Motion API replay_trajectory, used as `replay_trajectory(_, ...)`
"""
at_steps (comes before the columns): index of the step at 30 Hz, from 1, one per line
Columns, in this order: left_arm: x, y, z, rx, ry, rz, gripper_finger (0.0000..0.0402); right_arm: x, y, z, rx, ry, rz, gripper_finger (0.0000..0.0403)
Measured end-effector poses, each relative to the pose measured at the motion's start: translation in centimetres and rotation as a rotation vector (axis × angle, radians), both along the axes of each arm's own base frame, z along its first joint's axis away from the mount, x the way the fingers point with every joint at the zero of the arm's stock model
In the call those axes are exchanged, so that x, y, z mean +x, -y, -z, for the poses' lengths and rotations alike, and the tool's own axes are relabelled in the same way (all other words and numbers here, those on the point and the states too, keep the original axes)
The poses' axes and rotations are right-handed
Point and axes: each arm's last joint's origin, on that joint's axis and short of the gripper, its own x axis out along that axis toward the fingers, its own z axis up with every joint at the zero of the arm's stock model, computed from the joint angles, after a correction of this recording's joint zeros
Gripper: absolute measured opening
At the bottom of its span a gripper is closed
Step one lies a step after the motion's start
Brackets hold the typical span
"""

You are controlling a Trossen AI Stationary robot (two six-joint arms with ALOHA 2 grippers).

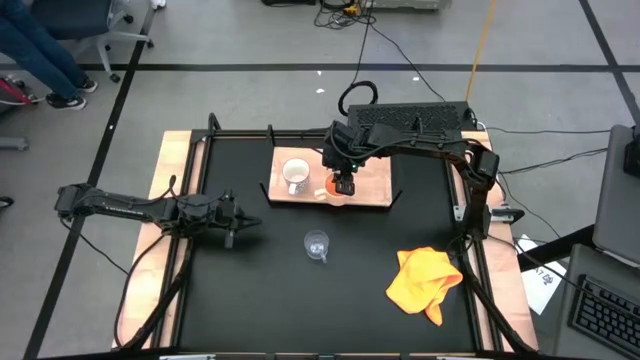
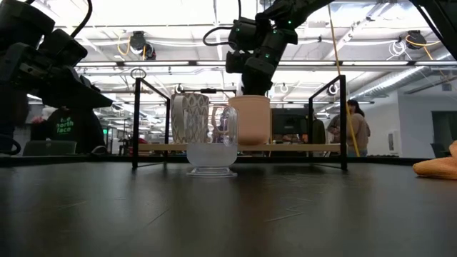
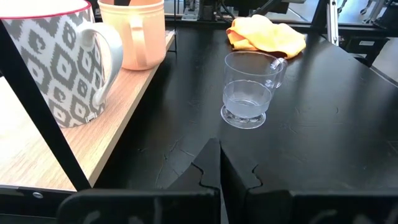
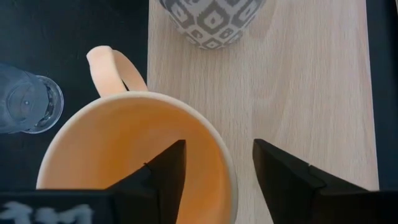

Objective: Stack small to large cups/mugs on shelf
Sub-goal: Put the transparent mug on the shelf

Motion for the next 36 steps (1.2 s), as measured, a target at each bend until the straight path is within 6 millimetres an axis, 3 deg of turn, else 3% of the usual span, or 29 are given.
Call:
replay_trajectory(19, 0.0, 0.0, 0.0, -0.004, 0.000, -0.001, 0.0001, -0.3, -0.1, -0.4, 0.001, 0.002, 0.003, 0.0180)
replay_trajectory(36, 0.0, 0.0, 0.0, -0.007, 0.001, -0.002, 0.0001, -5.7, -2.3, -9.6, -0.054, 0.192, 0.032, 0.0180)
